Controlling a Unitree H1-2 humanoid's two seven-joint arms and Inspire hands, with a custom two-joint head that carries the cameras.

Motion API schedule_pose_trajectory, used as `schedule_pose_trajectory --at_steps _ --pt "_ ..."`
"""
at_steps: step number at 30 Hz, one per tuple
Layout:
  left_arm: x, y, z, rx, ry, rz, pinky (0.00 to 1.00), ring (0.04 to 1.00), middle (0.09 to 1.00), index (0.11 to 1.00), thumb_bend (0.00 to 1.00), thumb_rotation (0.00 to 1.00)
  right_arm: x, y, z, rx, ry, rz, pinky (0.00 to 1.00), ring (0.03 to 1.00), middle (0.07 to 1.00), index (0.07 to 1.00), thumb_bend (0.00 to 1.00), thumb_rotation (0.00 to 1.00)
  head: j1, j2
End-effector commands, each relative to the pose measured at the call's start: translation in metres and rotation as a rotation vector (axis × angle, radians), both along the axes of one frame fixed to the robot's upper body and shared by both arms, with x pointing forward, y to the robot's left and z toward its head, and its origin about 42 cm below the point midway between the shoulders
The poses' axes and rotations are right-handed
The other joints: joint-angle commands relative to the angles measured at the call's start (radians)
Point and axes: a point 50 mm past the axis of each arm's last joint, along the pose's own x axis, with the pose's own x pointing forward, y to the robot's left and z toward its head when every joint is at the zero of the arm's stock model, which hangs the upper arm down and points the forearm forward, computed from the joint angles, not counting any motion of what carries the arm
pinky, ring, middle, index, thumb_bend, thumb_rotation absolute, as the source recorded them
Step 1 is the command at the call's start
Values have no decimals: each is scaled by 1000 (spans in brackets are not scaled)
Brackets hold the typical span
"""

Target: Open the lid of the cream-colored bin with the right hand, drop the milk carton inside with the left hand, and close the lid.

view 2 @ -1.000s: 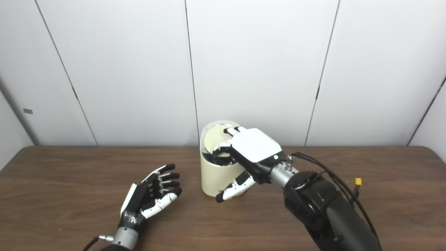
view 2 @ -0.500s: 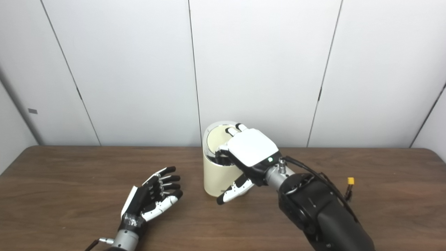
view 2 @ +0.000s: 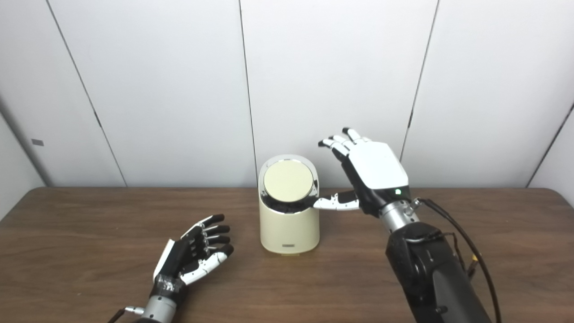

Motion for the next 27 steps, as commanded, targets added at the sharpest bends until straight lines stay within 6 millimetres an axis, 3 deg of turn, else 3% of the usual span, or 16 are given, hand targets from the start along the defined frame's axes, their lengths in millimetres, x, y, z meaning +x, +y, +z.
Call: schedule_pose_trajectory --at_steps 1,6,9,14,17,20,27 --pt "0 -1 2 1 -17 -8 581 699 751 844 659 231 2 -1 22 56 -92 10 896 999 993 938 673 557 1 1" --pt "0 -3 5 -9 -23 -13 585 700 744 840 661 223 3 -13 13 132 21 12 838 964 989 968 769 523 3 3" --pt "0 -3 8 -19 -29 -19 589 703 745 836 675 232 2 -20 1 224 122 48 872 972 997 988 805 485 3 3" --pt "-1 -2 13 -25 -44 -40 616 726 760 840 685 250 -4 -28 -21 410 270 102 697 880 960 980 861 380 -1 7" --pt "0 -1 17 -22 -65 -56 624 733 770 844 683 240 -11 -31 -32 523 302 149 693 863 933 961 868 354 -2 9" --pt "1 0 23 -18 -81 -66 645 744 781 850 701 218 -20 -36 -44 622 339 187 740 880 942 957 853 370 -3 8" --pt "5 2 33 -17 -124 -88 647 802 845 909 716 210 -33 -44 -69 698 353 226 703 855 943 969 834 404 -6 5"
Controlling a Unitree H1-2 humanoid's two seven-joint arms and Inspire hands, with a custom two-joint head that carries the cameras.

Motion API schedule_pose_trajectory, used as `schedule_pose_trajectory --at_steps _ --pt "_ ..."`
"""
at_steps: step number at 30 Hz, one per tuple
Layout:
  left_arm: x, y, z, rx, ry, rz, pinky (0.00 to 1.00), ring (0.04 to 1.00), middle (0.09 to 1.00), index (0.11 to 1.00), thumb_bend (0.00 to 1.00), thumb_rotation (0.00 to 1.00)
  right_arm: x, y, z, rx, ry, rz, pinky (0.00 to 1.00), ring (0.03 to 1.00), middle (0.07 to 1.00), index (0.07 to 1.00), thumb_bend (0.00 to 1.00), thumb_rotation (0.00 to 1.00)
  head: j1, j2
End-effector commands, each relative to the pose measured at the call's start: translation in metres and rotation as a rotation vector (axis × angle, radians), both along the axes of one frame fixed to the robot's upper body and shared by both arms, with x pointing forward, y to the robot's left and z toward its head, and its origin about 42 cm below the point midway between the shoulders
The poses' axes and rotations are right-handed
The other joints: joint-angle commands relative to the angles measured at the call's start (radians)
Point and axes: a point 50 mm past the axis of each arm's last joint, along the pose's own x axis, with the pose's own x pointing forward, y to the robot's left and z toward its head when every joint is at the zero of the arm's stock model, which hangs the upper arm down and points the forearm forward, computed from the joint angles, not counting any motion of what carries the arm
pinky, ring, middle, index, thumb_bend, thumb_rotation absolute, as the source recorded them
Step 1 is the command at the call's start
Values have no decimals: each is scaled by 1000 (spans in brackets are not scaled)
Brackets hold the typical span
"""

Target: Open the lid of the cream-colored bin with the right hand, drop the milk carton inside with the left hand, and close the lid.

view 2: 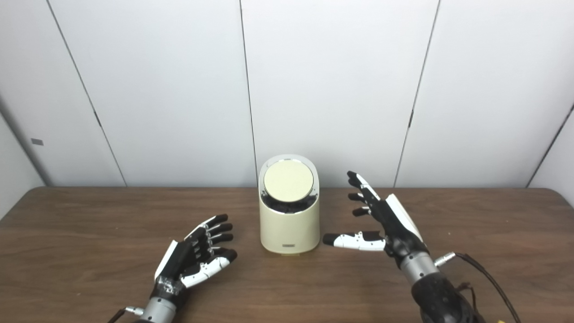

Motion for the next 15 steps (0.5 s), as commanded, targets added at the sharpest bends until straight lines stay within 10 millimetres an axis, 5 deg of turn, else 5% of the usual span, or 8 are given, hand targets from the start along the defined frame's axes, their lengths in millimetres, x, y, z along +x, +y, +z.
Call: schedule_pose_trajectory --at_steps 1,15 --pt "11 1 29 10 -131 -20 645 806 849 913 719 211 0 -2 12 26 -98 15 700 854 942 970 837 406 0 1" --pt "11 10 44 22 -196 -45 678 826 859 932 735 247 -19 1 -22 112 -51 41 704 884 962 941 853 374 -29 5"
